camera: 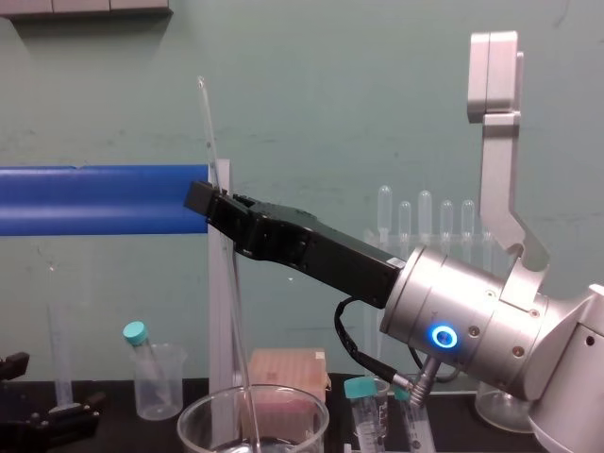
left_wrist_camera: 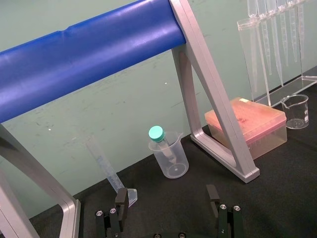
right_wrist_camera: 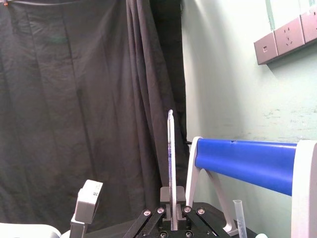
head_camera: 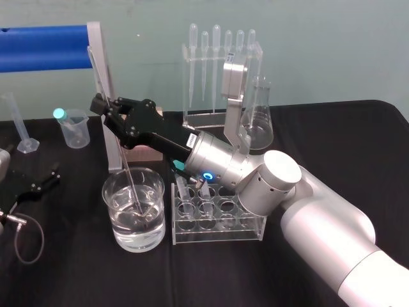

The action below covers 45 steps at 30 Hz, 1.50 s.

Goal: Hold the thermometer with one hand and immerse one end into the beaker, then reinsert it into the test tube rack.

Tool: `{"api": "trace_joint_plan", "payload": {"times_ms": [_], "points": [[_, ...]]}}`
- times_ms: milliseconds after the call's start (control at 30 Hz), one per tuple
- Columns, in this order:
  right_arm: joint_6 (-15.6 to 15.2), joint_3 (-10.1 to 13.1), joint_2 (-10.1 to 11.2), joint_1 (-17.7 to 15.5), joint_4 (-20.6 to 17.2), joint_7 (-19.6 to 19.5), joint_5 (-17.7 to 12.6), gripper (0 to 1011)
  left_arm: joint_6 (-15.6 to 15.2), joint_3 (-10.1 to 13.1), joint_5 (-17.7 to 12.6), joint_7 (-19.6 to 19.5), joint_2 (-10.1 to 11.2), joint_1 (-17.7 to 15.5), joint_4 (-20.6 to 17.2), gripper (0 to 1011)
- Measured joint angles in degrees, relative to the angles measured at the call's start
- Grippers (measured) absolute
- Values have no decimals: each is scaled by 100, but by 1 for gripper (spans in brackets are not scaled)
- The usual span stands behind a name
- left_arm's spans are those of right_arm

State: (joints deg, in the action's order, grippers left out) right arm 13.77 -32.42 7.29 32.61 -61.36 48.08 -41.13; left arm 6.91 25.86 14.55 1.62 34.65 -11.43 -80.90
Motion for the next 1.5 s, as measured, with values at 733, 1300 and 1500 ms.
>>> {"api": "trace_joint_plan", "payload": {"times_ms": [733, 1300, 1500], "points": [[0, 0, 0, 0, 0, 0, 0, 58, 0, 0, 0, 0, 0, 0, 0, 1008], [0, 0, 0, 0, 0, 0, 0, 58, 0, 0, 0, 0, 0, 0, 0, 1008], [1, 2, -14, 7, 20, 67, -46, 58, 0, 0, 0, 0, 0, 0, 0, 1008]]}}
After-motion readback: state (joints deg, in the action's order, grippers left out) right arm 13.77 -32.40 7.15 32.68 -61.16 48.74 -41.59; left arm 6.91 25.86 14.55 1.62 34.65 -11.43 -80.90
